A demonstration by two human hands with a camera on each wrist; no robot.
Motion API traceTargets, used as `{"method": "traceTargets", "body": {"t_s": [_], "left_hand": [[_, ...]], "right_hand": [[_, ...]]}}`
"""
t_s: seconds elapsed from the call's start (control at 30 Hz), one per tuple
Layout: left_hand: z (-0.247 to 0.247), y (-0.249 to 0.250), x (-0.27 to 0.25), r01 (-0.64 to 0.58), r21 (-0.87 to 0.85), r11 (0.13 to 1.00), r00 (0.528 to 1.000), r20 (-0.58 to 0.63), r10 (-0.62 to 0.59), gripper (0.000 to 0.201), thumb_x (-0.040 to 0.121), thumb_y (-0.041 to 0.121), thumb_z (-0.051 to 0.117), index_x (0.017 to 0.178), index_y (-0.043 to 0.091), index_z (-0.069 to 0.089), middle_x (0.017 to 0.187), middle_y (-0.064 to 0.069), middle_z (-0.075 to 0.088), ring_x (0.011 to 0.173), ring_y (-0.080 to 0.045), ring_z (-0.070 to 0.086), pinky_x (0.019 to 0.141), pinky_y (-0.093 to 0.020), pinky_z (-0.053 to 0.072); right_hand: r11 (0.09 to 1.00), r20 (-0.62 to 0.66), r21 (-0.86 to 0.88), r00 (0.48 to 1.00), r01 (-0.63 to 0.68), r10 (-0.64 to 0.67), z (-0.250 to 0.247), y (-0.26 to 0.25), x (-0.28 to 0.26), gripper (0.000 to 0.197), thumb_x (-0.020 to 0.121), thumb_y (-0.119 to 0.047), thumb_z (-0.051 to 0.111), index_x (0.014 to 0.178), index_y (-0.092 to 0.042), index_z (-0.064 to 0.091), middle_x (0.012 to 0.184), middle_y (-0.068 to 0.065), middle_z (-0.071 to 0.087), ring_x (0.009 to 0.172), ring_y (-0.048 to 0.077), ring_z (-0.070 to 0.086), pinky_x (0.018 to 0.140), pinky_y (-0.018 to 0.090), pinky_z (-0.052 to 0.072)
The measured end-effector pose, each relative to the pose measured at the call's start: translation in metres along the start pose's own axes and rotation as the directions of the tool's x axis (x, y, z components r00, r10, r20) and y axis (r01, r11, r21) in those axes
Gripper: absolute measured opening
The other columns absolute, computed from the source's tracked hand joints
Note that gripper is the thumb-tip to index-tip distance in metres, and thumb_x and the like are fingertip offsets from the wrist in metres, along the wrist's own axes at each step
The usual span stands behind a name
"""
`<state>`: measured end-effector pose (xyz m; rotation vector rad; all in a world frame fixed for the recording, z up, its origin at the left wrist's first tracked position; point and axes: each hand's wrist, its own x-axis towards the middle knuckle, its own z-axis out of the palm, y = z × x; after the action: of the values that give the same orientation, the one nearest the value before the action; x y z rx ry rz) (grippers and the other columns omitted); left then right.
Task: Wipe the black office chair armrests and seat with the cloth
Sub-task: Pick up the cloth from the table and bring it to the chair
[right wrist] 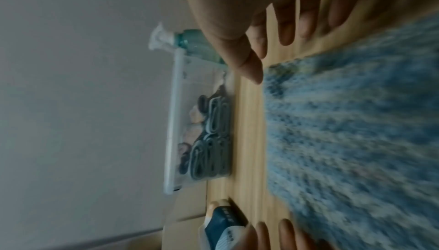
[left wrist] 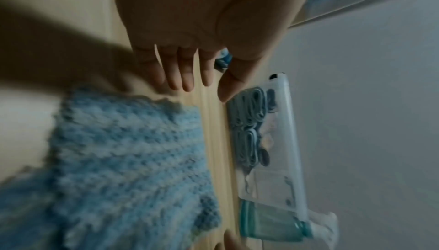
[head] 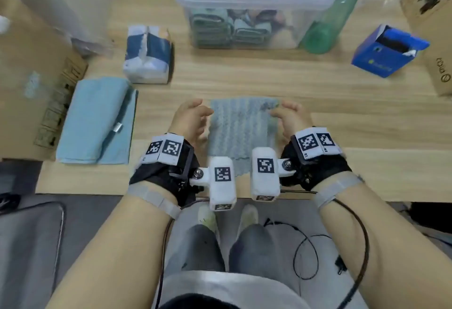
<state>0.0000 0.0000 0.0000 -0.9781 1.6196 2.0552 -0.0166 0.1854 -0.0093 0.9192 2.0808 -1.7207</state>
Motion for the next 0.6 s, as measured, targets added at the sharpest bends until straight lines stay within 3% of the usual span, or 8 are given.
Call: {"method": "traceTargets", "body": {"t_s": [0.03,0.1,0.13,0.2,0.3,0.4,0.47,0.6], "left_hand": [[-0.003,-0.004,0.003,0.015,-0.021,1.0,0.999,-0.031,-0.016,0.041,0.085,0.005,0.053,0.124,0.015,0.046,0.089,0.0,0.055,0.08,-0.016,0.053,0.062,-0.023,0.036],[-0.009,-0.013,0.005,0.074,-0.086,0.994,0.997,-0.013,-0.076,0.04,0.085,0.003,0.052,0.125,0.008,0.046,0.11,-0.004,0.06,0.102,-0.022,0.061,0.065,-0.024,0.042],[-0.012,-0.017,0.003,0.101,-0.102,0.99,0.995,0.034,-0.098,0.027,0.086,0.003,0.051,0.113,0.003,0.052,0.108,-0.005,0.061,0.094,-0.02,0.067,0.061,-0.022,0.046],[-0.012,-0.021,-0.004,0.164,-0.099,0.982,0.977,0.151,-0.148,0.009,0.086,0.004,0.051,0.08,0.008,0.056,0.078,-0.005,0.064,0.06,-0.014,0.067,0.053,-0.02,0.049],[-0.011,-0.024,-0.009,0.197,-0.074,0.978,0.963,0.2,-0.179,0.012,0.085,0.01,0.055,0.075,0.011,0.061,0.059,-0.001,0.065,0.054,-0.014,0.064,0.054,-0.022,0.051],[-0.007,-0.025,-0.017,0.183,-0.086,0.979,0.961,0.224,-0.161,0.011,0.08,0.013,0.063,0.087,0.004,0.063,0.074,-0.011,0.07,0.065,-0.022,0.069,0.058,-0.028,0.055],[-0.007,-0.028,-0.023,0.157,-0.149,0.976,0.972,0.201,-0.126,0.032,0.073,0.019,0.068,0.099,0.002,0.062,0.087,-0.016,0.071,0.076,-0.028,0.07,0.063,-0.034,0.057],[-0.013,-0.044,-0.036,0.072,-0.271,0.96,0.996,0.075,-0.053,0.035,0.082,0.015,0.063,0.114,0.004,0.057,0.104,-0.015,0.069,0.094,-0.03,0.067,0.081,-0.042,0.056]], "right_hand": [[1.0,-0.02,0.022,1.0,-0.008,0.009,0.001,0.006,-0.001,0.027,0.078,-0.008,0.067,0.103,-0.013,0.056,0.108,0.008,0.053,0.099,0.02,0.051,0.086,0.034,0.044],[0.996,0.026,0.091,0.999,-0.026,0.024,0.004,0.019,-0.001,0.014,0.079,-0.001,0.064,0.083,-0.013,0.057,0.087,0.003,0.057,0.086,0.021,0.056,0.082,0.037,0.049],[0.993,0.065,0.11,0.997,-0.05,0.043,0.005,0.024,-0.003,0.022,0.08,0.0,0.063,0.072,-0.018,0.054,0.077,0.0,0.056,0.075,0.017,0.055,0.071,0.031,0.05],[0.99,0.105,0.124,0.993,-0.067,0.054,0.008,0.028,-0.007,0.023,0.081,0.001,0.062,0.072,-0.019,0.054,0.079,0.003,0.061,0.067,0.014,0.055,0.057,0.023,0.046],[0.983,0.156,0.152,0.985,-0.103,0.079,0.011,0.029,-0.004,0.015,0.079,-0.003,0.067,0.082,-0.016,0.059,0.091,0.008,0.066,0.068,0.014,0.062,0.052,0.02,0.048],[0.977,0.298,0.065,0.939,-0.201,0.173,0.015,0.031,-0.004,0.017,0.073,-0.014,0.075,0.087,-0.012,0.066,0.095,0.012,0.072,0.083,0.024,0.069,0.079,0.037,0.056],[0.967,0.364,0.064,0.908,-0.246,0.207,0.018,0.027,-0.007,0.016,0.074,-0.016,0.076,0.085,-0.009,0.068,0.088,0.014,0.072,0.082,0.027,0.07,0.083,0.044,0.055],[0.949,0.539,0.106,0.819,-0.298,0.197,0.027,0.022,-0.014,0.025,0.084,-0.017,0.064,0.104,-0.002,0.064,0.103,0.02,0.069,0.095,0.033,0.066,0.088,0.049,0.051]]}}
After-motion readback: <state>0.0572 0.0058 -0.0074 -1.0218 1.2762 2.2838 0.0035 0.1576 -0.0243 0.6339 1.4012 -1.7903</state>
